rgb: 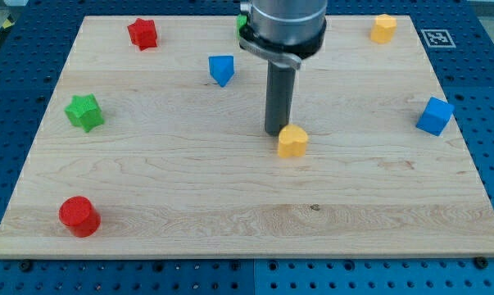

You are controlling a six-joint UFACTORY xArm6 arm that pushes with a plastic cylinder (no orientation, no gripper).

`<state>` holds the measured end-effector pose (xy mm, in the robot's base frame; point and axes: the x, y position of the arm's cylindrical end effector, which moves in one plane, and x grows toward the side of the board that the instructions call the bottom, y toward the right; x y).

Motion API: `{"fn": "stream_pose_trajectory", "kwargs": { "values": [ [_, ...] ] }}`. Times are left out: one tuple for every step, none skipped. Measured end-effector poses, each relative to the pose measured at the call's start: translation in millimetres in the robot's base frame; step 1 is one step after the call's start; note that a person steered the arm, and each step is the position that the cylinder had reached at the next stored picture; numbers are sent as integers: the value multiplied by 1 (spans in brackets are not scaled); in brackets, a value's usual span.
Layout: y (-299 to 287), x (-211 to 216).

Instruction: Move yellow heart towards bottom center

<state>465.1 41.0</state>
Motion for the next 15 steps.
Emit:
{"fn": "stream_pose_trajectory", "kwargs": {
  "values": [
    [6, 10],
    [28, 12],
    [54, 16],
    [54, 52],
    [57, 55],
    [99, 62],
    [101, 77],
    [89, 81],
    [68, 81],
    [49, 78],
    [37, 50],
    [27, 53],
    [31, 69],
    [29, 74],
    [29, 85]
  ]
}}
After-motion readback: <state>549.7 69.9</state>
